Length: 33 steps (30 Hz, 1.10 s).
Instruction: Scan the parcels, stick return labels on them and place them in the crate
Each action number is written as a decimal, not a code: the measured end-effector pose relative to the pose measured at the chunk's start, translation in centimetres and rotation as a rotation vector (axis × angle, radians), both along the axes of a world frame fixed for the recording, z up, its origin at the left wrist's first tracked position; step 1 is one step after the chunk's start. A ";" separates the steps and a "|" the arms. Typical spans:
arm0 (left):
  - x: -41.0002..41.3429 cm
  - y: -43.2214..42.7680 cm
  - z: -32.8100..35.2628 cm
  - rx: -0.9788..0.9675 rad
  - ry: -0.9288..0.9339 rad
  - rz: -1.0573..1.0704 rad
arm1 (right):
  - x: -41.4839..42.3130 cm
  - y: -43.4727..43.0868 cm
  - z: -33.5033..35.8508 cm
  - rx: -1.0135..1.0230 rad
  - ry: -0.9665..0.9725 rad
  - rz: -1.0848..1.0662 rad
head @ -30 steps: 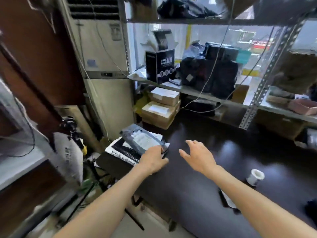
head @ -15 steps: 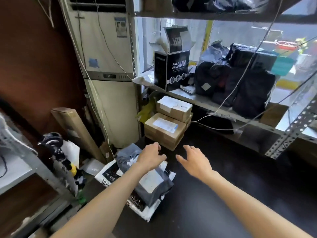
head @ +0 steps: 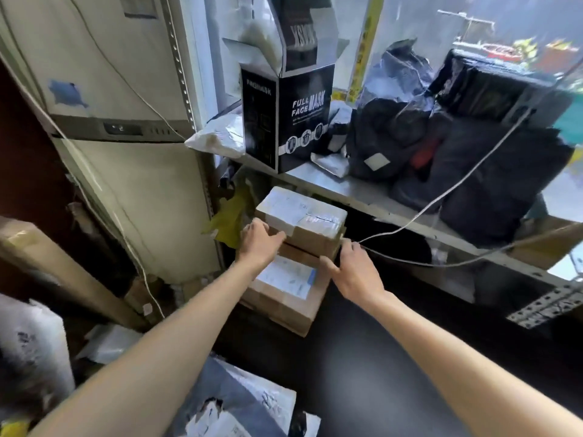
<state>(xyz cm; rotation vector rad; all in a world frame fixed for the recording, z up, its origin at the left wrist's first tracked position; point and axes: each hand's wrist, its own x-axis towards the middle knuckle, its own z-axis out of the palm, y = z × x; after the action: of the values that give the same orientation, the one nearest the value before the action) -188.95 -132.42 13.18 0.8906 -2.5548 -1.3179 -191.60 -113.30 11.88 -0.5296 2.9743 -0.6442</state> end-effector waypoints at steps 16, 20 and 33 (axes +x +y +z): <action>-7.3 -1.6 -3.2 0.583 0.188 0.145 | -9.9 -3.8 -2.0 -0.492 -0.142 -0.201; -5.6 -0.3 -2.1 0.588 0.255 0.099 | -7.4 -2.7 -0.2 -0.576 -0.022 -0.255; 5.5 19.1 0.8 0.706 0.340 -0.233 | 12.4 19.2 0.5 -0.892 0.022 -0.570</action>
<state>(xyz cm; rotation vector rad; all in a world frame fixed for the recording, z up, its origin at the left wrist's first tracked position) -183.49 -113.37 14.00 0.3823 -1.9791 -2.2777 -179.15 -94.06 12.37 0.3412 2.6817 -2.0220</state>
